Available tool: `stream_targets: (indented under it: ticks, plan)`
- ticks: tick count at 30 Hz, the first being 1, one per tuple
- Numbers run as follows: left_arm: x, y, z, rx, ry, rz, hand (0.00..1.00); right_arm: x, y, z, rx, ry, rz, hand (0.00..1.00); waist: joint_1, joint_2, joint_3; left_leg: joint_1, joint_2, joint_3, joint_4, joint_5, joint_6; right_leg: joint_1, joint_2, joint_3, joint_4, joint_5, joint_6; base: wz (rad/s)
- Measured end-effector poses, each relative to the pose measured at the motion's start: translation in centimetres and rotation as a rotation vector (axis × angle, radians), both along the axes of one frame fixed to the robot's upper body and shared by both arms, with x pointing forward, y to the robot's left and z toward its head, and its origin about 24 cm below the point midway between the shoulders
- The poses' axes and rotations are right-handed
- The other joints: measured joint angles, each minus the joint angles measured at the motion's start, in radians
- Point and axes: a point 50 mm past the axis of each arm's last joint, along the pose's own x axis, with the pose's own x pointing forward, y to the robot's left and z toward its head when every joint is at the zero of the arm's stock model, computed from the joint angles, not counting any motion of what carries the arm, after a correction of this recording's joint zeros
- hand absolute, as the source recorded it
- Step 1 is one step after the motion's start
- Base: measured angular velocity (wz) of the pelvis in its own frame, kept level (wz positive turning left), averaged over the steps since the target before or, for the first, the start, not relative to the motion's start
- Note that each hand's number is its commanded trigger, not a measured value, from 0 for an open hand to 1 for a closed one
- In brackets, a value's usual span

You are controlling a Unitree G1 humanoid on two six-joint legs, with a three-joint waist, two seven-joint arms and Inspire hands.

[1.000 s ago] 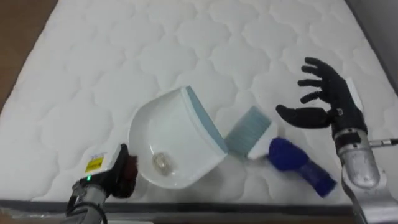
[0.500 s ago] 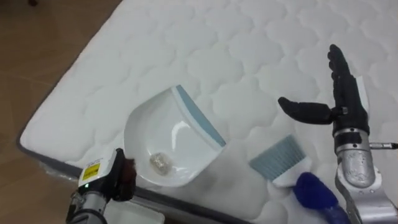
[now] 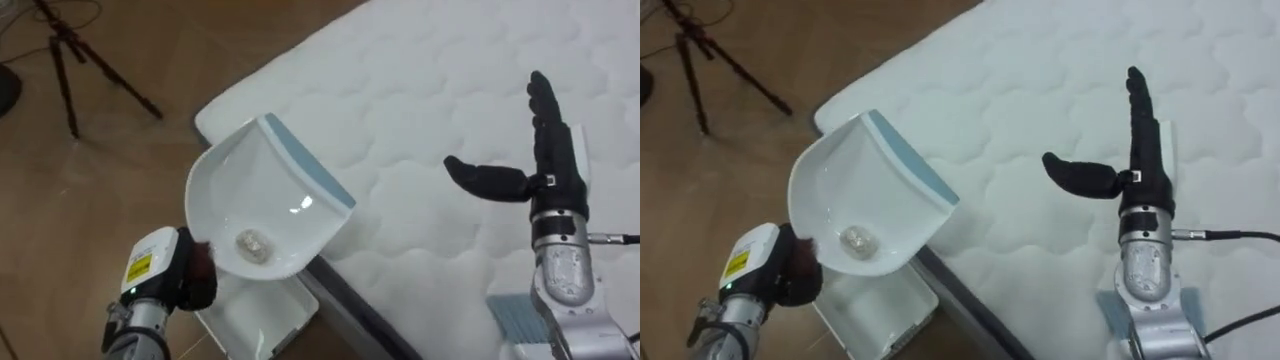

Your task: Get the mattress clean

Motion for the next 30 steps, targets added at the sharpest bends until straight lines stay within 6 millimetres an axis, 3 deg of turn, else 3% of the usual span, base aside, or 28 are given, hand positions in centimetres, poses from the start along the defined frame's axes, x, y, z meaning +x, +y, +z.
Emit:
stream_targets:
  ticks: [3,7,10,11,12,13,14,15,16,17,21,24,30]
  plan:
    - [0.0,0.2,0.1,-0.001,-0.006,0.013,1.0,0.1,0.6,-0.1,-0.002,0.005,0.028,0.0,0.026,-0.002,-0.0012,0.003,-0.02,-0.013,-0.019,0.008,0.001,-0.001,-0.012,-0.004,0.012,-0.002,0.005,0.17]
    - [0.0,0.2,0.1,-0.007,-0.01,0.012,1.0,0.0,0.9,-0.3,-0.001,0.015,0.046,0.0,0.033,-0.004,-0.0025,0.008,-0.048,-0.042,-0.029,0.009,0.003,0.005,-0.026,0.012,0.037,-0.004,0.01,0.32]
    - [0.2,0.1,0.2,-0.011,-0.008,0.004,1.0,-0.1,1.0,-0.4,-0.009,0.023,0.056,0.0,0.024,-0.008,-0.0055,0.022,-0.078,-0.102,-0.045,0.012,0.008,0.023,-0.035,0.023,0.083,-0.001,0.014,0.65]
    - [0.4,0.0,0.3,-0.013,-0.008,-0.003,1.0,-0.1,0.9,-0.4,-0.012,0.024,0.054,0.0,0.02,-0.009,-0.006,0.028,-0.085,-0.148,-0.049,0.014,0.011,0.013,-0.042,0.075,0.131,0.0,0.017,0.93]
    - [0.5,-0.1,0.4,-0.014,-0.009,-0.009,1.0,-0.1,0.8,-0.5,-0.013,0.026,0.053,0.0,-0.003,-0.008,-0.0059,0.031,-0.094,-0.201,-0.047,0.016,0.014,-0.021,-0.042,0.166,0.184,-0.001,0.029,0.99]
    - [0.6,-0.1,0.5,-0.013,-0.012,-0.009,1.0,-0.1,0.9,-0.5,-0.014,0.028,0.055,0.0,-0.005,-0.008,-0.0065,0.028,-0.098,-0.226,-0.045,0.017,0.014,-0.038,-0.028,0.236,0.177,-0.007,0.032,0.97]
    - [0.8,0.0,0.6,-0.014,-0.018,-0.007,1.0,-0.1,0.9,-0.5,-0.019,0.03,0.062,0.0,-0.006,-0.009,-0.0069,0.018,-0.105,-0.271,-0.042,0.021,0.008,-0.086,0.014,0.362,0.125,-0.011,0.032,0.9]
    - [0.8,0.1,0.6,-0.014,-0.019,-0.006,1.0,-0.2,1.0,-0.6,-0.019,0.035,0.067,0.0,-0.012,-0.01,-0.007,0.012,-0.11,-0.302,-0.037,0.025,0.003,-0.14,0.03,0.459,0.065,0.011,0.036,0.9]
    - [0.7,0.1,0.6,-0.017,-0.015,-0.004,1.0,-0.2,1.0,-0.7,-0.02,0.039,0.07,0.0,-0.016,-0.01,-0.0062,0.011,-0.113,-0.32,-0.031,0.025,0.001,-0.158,0.031,0.484,0.058,0.056,0.018,1.08]
    - [0.4,0.0,0.4,-0.018,-0.005,-0.009,1.0,-0.6,1.0,-1.1,-0.023,0.057,0.071,0.0,-0.028,-0.008,-0.013,0.014,-0.121,-0.344,-0.029,0.028,-0.006,-0.143,0.032,0.485,0.049,0.062,0.014,0.87]
    - [0.2,-0.1,0.2,-0.023,0.014,-0.022,1.0,-1.2,1.4,-1.9,-0.04,0.092,0.098,0.0,-0.021,-0.007,-0.0114,0.017,-0.127,-0.365,-0.036,0.03,-0.013,-0.081,0.051,0.447,0.023,0.056,0.008,0.57]
    - [0.1,-0.4,0.0,-0.026,0.035,-0.043,1.0,-1.5,1.8,-2.3,-0.092,0.117,0.131,0.0,-0.026,-0.006,-0.0078,0.0,-0.138,-0.4,-0.024,0.029,-0.012,-0.061,0.064,0.451,0.001,0.053,0.013,0.47]
    - [-0.3,-0.3,-0.7,-0.022,0.074,-0.041,1.0,-2.0,1.9,-2.8,-0.091,0.149,0.149,0.0,-0.015,0.002,0.0037,-0.056,-0.144,-0.419,0.038,0.009,0.005,-0.075,0.072,0.462,0.019,0.033,0.024,0.35]
